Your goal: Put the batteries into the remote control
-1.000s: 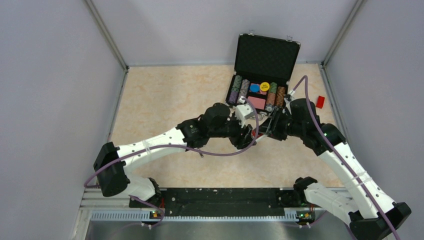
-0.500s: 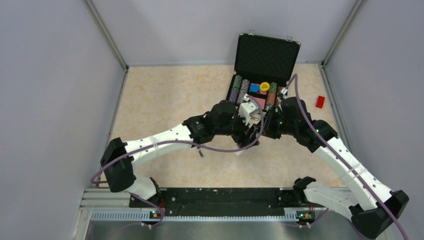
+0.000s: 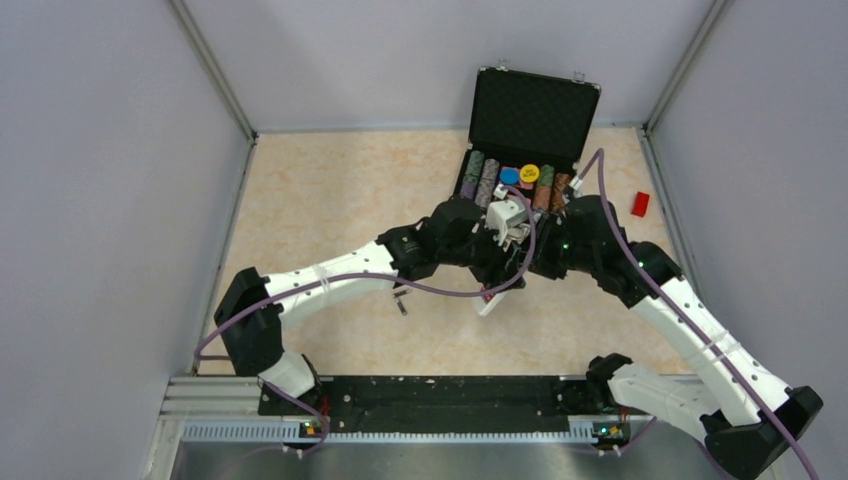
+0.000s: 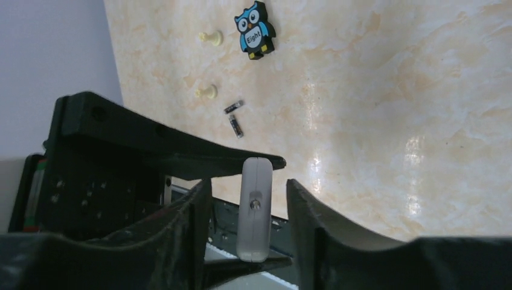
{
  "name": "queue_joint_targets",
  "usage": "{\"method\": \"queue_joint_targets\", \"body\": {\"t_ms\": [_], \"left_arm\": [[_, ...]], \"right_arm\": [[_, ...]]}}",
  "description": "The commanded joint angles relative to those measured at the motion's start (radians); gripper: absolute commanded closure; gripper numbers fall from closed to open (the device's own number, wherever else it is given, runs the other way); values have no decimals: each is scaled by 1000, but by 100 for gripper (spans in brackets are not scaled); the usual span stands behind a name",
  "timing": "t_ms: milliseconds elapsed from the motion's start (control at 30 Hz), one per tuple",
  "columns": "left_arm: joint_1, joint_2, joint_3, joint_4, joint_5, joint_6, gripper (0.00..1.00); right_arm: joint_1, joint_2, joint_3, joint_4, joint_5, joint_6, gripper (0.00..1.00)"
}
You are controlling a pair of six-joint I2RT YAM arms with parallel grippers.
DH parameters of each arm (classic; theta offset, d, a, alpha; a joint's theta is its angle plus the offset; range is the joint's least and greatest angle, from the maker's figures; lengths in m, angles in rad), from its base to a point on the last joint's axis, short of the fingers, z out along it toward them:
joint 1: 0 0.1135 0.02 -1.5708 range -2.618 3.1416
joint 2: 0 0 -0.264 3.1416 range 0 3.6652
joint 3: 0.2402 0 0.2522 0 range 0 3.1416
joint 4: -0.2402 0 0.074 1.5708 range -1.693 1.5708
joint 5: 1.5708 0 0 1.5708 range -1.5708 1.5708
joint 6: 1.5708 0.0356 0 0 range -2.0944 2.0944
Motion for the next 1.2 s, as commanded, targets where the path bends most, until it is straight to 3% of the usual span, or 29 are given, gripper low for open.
{"method": "queue_joint_targets", "body": {"t_ms": [0, 233, 400, 533, 700, 867, 1167], "left_arm": [[61, -108, -60, 176, 67, -101, 100], [251, -308, -231, 488, 150, -341, 100], [323, -433, -309, 741, 90, -505, 100], [329, -456, -256, 757, 69, -609, 100], [335, -445, -200, 708, 57, -752, 100], [339, -429, -202, 751, 72, -823, 100], [340, -418, -200, 745, 67, -840, 100]], "right_arm": [[15, -73, 67, 49, 34, 63, 45], [14, -171, 23, 187, 30, 185, 28], [15, -187, -160, 605, -150, 295, 23], [39, -126, -189, 843, -234, 234, 19], [123, -55, -98, 956, -293, 11, 12], [139, -29, -93, 1078, -364, -22, 9], [165, -38, -107, 1082, -384, -62, 6]]}}
